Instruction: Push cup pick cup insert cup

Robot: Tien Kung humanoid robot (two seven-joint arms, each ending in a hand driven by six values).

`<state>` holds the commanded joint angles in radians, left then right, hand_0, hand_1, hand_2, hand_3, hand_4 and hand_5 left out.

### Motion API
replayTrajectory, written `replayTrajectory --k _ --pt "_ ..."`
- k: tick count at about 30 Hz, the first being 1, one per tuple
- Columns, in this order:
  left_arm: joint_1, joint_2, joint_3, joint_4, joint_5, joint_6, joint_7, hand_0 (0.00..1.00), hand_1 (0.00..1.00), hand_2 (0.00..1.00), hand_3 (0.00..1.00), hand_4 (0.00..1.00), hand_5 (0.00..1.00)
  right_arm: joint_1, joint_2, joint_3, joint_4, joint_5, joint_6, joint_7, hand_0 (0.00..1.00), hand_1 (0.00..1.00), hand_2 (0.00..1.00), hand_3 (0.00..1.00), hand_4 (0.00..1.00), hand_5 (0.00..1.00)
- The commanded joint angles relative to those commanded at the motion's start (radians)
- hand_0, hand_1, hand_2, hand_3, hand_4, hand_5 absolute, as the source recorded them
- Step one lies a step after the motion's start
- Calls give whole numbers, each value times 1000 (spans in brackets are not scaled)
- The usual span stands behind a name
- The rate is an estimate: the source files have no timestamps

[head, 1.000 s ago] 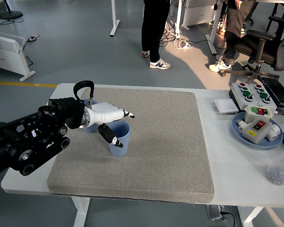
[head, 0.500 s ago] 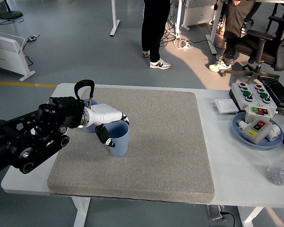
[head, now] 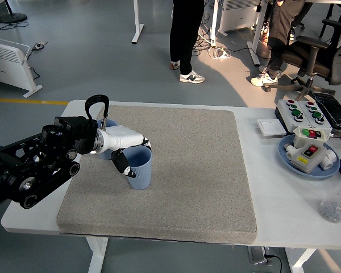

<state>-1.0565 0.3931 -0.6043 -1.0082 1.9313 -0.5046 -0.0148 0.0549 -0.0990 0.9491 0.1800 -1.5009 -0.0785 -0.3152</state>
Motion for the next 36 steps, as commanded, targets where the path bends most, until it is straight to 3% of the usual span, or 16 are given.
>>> replayTrajectory --k 5,9,15,20,25,36 --pt "-18 45 -75 -73 -19 -38 16 501 537 572 516 600 51 1 0 2 0 1 -2 -1 528 546 505 563 127 998" --pt "-63 93 -144 -115 -35 -82 37 512 538 563 517 580 17 0 -1 1 0 5 -3 -1 528 546 504 562 127 998" --pt "-138 131 -199 -75 -30 -88 33 514 539 563 520 570 14 -5 -2 -4 0 15 -6 -3 528 546 504 563 127 998" --pt "-168 130 -214 19 4 -60 26 518 537 561 517 548 20 -9 -4 -13 0 21 -4 -4 528 546 504 562 127 998" --pt "-175 115 -179 102 43 -47 28 518 537 561 517 548 20 -9 -5 -18 0 23 -2 -5 528 546 504 562 127 998" --pt "-183 71 -97 199 74 -7 16 520 546 573 527 550 13 -10 -7 -29 0 25 -3 -5 528 546 504 563 127 992"
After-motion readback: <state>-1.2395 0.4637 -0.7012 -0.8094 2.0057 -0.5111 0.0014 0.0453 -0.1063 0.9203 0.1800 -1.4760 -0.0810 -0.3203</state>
